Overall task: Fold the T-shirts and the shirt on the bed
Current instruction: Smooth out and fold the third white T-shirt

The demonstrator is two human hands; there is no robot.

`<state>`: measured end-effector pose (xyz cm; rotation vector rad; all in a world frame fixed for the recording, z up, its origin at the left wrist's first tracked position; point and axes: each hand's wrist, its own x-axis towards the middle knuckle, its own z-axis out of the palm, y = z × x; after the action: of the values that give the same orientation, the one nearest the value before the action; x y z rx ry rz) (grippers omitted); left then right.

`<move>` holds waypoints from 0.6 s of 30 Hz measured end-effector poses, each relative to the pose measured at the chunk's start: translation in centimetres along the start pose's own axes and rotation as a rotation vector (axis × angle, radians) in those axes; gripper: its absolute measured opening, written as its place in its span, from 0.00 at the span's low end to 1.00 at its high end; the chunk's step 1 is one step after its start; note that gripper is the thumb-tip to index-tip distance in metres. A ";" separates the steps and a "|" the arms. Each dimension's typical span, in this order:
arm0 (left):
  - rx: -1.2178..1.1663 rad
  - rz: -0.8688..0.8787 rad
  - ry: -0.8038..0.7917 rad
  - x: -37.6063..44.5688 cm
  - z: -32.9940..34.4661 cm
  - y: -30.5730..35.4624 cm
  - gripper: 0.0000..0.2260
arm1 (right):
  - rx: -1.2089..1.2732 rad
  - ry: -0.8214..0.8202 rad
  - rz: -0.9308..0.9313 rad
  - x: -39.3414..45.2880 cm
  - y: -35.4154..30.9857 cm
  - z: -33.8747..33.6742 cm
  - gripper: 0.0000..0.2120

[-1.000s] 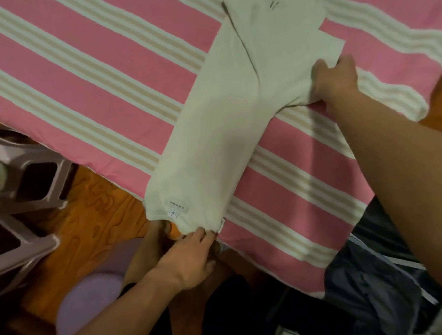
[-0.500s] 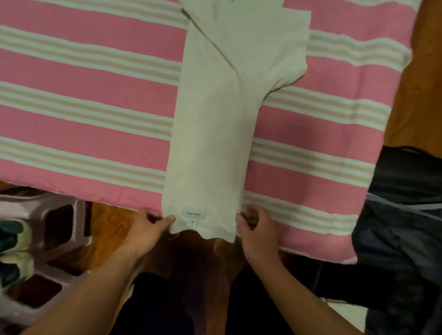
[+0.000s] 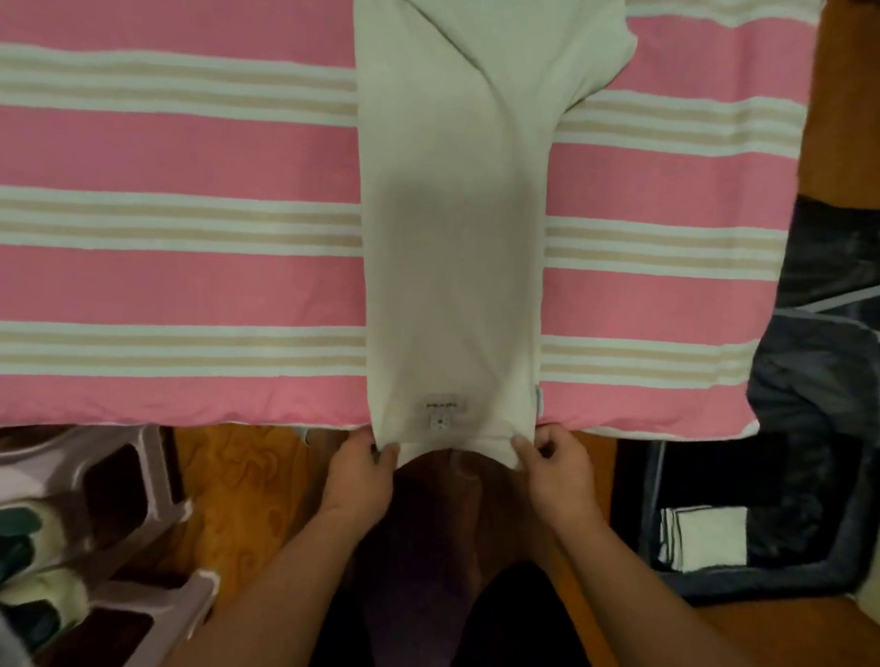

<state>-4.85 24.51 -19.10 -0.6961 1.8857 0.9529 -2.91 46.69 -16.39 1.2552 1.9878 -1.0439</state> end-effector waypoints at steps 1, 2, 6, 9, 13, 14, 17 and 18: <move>0.045 0.031 -0.026 -0.1 -0.4 -0.8 0.08 | -0.007 -0.018 -0.007 0.2 0.2 -0.1 0.12; 0.085 0.055 -0.050 -0.4 -1.0 -1.5 0.07 | -0.013 -0.052 -0.006 0.3 0.2 -0.3 0.11; 0.016 0.065 -0.130 -1.9 -2.7 -1.6 0.04 | 0.076 -0.201 0.069 -0.8 -0.3 -1.3 0.12; -0.210 -0.069 -0.148 -5.1 -3.2 0.1 0.03 | 0.218 -0.265 0.165 -3.1 -1.3 -2.6 0.09; -0.595 -0.142 -0.067 -9.5 -5.0 5.2 0.04 | 0.429 -0.255 0.228 -6.1 -6.4 -5.9 0.06; -0.678 -0.109 -0.046 -9.9 -6.1 7.1 0.03 | 0.521 -0.274 0.223 -6.5 -8.5 -6.8 0.05; -0.877 0.096 -0.005 -10.5 -10.0 13.8 0.05 | 0.797 -0.308 0.103 -6.5 -15.2 -9.4 0.05; -0.921 0.172 0.017 -10.1 -11.4 15.7 0.06 | 0.835 -0.272 0.050 -6.0 -17.2 -10.0 0.04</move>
<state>-17.52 24.50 -1.29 -1.0633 1.4688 1.9637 -16.70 47.83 -0.91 1.4304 1.3202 -2.0068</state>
